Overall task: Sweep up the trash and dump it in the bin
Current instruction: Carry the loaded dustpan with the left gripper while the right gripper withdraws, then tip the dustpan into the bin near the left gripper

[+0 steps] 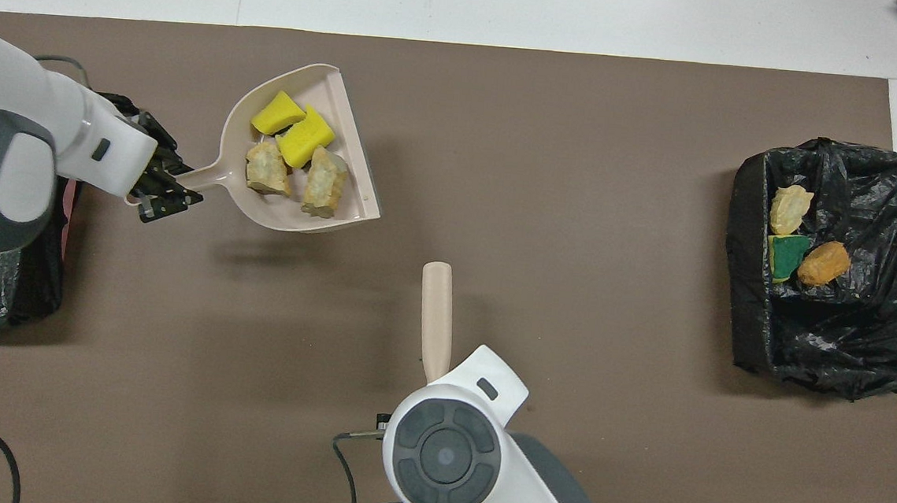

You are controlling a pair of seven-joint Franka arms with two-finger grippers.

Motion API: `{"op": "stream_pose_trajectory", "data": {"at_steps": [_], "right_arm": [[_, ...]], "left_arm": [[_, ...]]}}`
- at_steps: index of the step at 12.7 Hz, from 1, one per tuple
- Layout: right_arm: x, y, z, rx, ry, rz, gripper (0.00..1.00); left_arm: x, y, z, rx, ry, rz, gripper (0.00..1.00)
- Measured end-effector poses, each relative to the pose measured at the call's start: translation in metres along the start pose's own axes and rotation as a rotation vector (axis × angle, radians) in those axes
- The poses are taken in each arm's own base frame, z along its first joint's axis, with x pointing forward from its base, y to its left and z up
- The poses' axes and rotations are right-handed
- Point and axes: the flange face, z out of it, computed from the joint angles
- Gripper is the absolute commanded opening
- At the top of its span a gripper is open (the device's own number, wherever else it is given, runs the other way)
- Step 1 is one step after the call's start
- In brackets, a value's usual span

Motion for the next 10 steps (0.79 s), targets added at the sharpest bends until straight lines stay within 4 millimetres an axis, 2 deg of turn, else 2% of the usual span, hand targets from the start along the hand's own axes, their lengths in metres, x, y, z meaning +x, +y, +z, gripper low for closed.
{"op": "stream_pose_trajectory", "data": {"at_steps": [2, 4, 7, 10], "right_arm": [[-0.017, -0.015, 0.009, -0.009, -0.011, -0.003, 0.0], [-0.027, -0.03, 0.023, -0.002, -0.011, 0.003, 0.0], [-0.03, -0.052, 0.06, 0.017, -0.021, 0.03, 0.0], [-0.028, -0.049, 0.095, -0.011, -0.046, 0.032, 0.0]], "left_arm": [[-0.049, -0.015, -0.03, -0.013, 0.003, 0.046, 0.0], [-0.112, -0.028, -0.049, -0.017, 0.007, 0.117, 0.0], [-0.203, -0.037, -0.069, -0.006, -0.014, 0.218, 0.0], [-0.279, -0.036, -0.093, 0.015, -0.093, 0.281, 0.0]]}}
